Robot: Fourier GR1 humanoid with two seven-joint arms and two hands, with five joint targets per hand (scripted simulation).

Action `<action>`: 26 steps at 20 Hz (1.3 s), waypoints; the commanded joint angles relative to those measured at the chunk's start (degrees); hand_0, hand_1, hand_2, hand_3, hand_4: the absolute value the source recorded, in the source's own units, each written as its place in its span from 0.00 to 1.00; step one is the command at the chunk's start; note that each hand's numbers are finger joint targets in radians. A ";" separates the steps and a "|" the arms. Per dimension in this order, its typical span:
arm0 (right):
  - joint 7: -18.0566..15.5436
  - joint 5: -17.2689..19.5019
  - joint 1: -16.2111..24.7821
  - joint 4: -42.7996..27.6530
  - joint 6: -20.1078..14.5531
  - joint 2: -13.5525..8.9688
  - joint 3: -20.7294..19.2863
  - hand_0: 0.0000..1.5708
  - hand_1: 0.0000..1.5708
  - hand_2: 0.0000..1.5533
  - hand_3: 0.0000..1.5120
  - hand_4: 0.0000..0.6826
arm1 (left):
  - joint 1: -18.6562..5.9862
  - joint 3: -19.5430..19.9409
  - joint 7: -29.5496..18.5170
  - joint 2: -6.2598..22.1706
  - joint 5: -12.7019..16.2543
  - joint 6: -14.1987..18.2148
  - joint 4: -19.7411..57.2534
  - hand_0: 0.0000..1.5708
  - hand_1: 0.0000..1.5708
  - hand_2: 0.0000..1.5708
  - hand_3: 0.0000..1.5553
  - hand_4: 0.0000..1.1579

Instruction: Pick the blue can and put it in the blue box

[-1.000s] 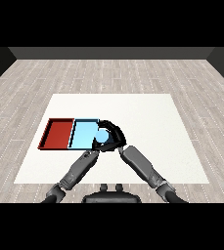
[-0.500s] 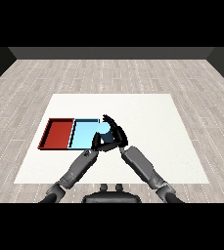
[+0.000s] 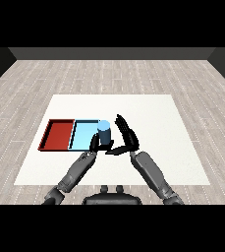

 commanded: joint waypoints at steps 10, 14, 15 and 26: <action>-1.74 -5.79 13.84 -15.22 6.05 -7.66 -14.18 0.00 0.00 0.00 0.00 0.00 | 1.71 4.25 2.53 3.27 -3.77 -0.83 0.10 1.00 1.00 1.00 0.96 0.98; -3.21 -5.73 14.03 -12.49 6.45 -9.08 -18.63 0.00 0.00 0.00 0.00 0.00 | 0.72 5.84 6.73 6.66 -5.84 1.42 0.15 1.00 1.00 1.00 0.97 0.98; -4.38 -6.24 17.01 -13.95 7.50 -9.89 -18.99 0.00 0.00 0.00 0.00 0.00 | -2.82 9.51 5.47 8.33 -4.09 -0.97 5.30 1.00 1.00 1.00 0.96 0.99; -4.21 -4.46 17.48 -11.27 7.26 -8.33 -19.86 0.00 0.00 0.00 0.00 0.00 | -12.23 18.26 12.31 17.04 -3.38 -7.22 27.81 1.00 1.00 1.00 0.96 0.92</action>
